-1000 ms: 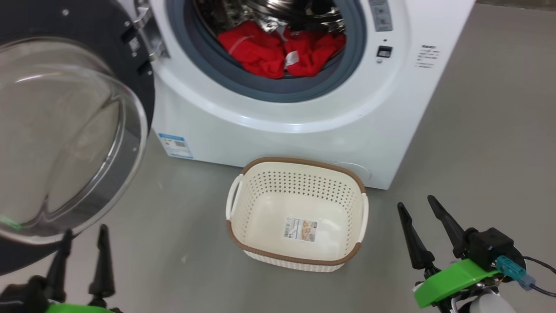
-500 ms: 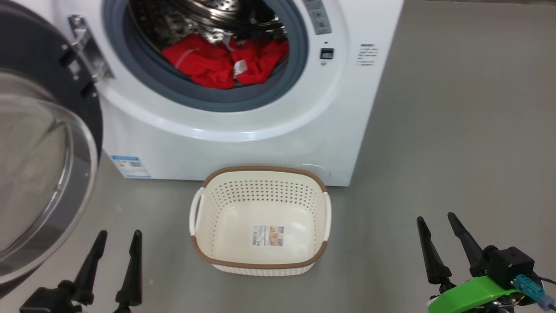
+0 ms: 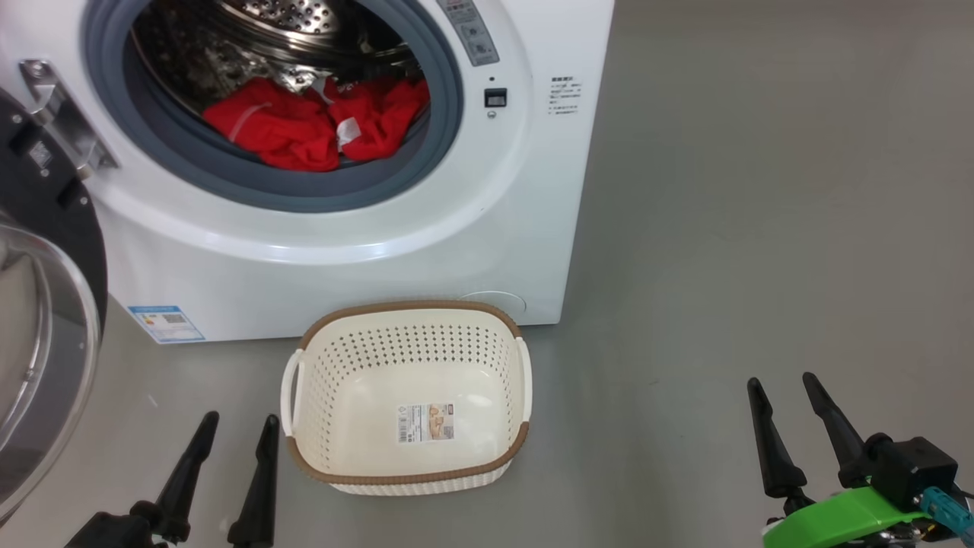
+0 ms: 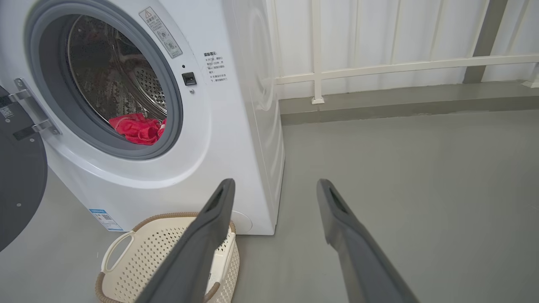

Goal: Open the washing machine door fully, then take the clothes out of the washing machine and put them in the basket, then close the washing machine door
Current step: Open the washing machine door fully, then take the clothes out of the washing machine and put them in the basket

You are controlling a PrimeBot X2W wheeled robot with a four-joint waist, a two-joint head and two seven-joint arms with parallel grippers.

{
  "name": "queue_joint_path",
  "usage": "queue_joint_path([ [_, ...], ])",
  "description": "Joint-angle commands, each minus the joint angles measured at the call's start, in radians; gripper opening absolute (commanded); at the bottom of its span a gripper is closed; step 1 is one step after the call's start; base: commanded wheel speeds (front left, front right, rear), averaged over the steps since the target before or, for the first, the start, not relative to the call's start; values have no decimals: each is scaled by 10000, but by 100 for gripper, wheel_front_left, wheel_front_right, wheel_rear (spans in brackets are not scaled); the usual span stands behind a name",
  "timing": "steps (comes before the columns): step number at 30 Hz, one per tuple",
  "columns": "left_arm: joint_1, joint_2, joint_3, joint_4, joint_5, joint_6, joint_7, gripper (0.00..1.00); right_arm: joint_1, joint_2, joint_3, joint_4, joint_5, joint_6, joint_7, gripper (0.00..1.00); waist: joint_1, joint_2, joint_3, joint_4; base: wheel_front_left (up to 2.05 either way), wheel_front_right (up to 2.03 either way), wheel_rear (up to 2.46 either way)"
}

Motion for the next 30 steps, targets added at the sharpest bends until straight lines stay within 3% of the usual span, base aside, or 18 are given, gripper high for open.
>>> queue_joint_path([
  [1, -111, 237, 303, -248, -46, 16, -49, 100, 0, -70, 129, -301, 9, 63, -120, 100, 0, -1, 37, -76, 0, 0, 0],
  [30, -236, 355, 367, -125, -255, 15, -49, 100, -92, 27, 79, -335, -69, 63, -120, 100, 0, -1, 99, -53, 0, -2, 1],
])
